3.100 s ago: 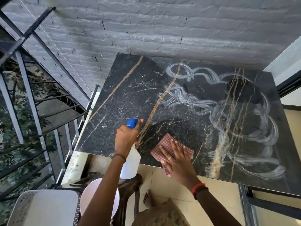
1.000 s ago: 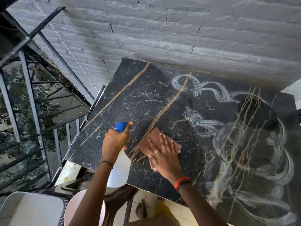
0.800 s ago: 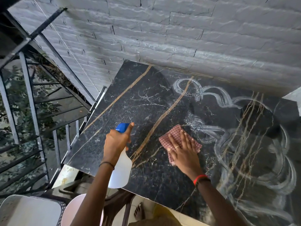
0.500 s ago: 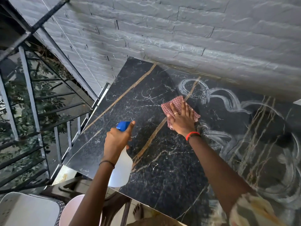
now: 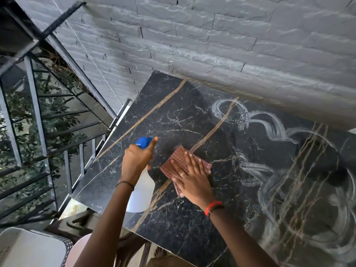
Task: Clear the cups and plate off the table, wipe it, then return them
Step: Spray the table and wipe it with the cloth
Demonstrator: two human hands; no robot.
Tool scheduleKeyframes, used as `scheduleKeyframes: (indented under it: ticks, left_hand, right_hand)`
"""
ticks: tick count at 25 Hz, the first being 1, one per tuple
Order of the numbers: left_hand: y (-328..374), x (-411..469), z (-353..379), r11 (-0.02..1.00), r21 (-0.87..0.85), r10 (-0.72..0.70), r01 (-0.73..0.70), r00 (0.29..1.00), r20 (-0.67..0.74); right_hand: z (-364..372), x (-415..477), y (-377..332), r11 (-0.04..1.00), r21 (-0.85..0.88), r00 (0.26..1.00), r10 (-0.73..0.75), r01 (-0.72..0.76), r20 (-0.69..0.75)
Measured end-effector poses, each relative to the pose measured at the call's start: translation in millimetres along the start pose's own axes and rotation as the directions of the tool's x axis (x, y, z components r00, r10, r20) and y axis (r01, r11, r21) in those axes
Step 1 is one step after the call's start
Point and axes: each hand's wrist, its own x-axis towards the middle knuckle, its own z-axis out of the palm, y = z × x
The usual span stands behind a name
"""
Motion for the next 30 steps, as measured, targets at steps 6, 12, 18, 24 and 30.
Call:
scheduleKeyframes:
  ticks: [6,12,18,24,30]
  left_hand:
    - [6,8,1,0.999,-0.033,0.026,-0.025,0.999,0.033]
    - [-1,5,-4,0.999,-0.023,0.023,-0.023,1.000,-0.004]
    - [15,9,4,0.999,-0.016,0.041,-0.041,0.999,-0.014]
    - [51,15,38,0.982,0.148,0.104,-0.119,0.989,0.107]
    - [79,7,88,0.951,0.143,0.233,-0.276,0.938,0.257]
  right_hand:
    - [-20,-10,88,0.982,-0.046,0.983,0.184,-0.184,-0.009]
    - [-49,100,96,0.957,0.025,0.957,0.290,-0.290,0.005]
    - [-32,86,46,0.998,-0.030,0.998,0.052,-0.051,0.031]
    - [-16,13,61,0.999,-0.043,1.000,0.003,-0.002,0.011]
    - [-27,-30,115,0.964,0.021,0.964,0.265,-0.265,-0.033]
